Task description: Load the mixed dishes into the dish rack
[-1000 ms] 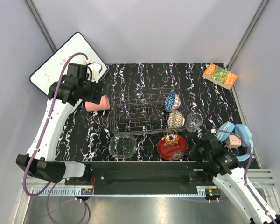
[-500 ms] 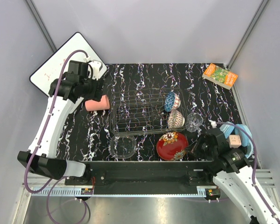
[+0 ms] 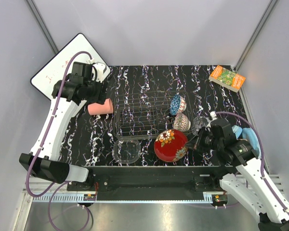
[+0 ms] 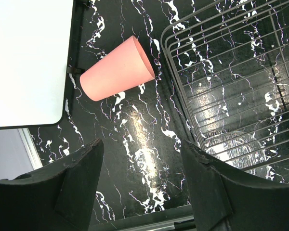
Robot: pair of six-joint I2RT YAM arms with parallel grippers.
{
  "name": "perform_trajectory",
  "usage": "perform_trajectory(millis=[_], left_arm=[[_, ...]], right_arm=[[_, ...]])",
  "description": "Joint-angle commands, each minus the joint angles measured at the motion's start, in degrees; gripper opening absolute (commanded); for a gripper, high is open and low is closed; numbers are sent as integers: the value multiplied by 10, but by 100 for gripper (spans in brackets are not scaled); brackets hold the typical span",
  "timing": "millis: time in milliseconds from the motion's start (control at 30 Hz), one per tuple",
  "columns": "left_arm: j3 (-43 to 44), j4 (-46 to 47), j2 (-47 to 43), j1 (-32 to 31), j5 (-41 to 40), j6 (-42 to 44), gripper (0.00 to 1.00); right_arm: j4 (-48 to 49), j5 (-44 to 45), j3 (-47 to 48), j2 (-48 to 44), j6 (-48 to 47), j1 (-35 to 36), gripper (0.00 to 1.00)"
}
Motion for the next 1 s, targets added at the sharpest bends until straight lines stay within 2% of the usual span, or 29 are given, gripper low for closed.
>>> perform_trajectory(millis=[0,200,600,800,967], left_arm=[[9,14,-3,-2,11,-6,68],[10,15,-3,-2,11,-3,68],[-14,17,-17,-2,-1,5,67],[-35,32,-21,-2,-2,7,66],[-36,37,-15,-2,5,5,66]], right_arm=[[70,-46,79,20,-23,18,0],[64,-28,147,70,-50,42,0],[106,139,382,280,-305,52,0],[157,233,405,327,-389,75,0],[211,346,392,367,-473,114,0]])
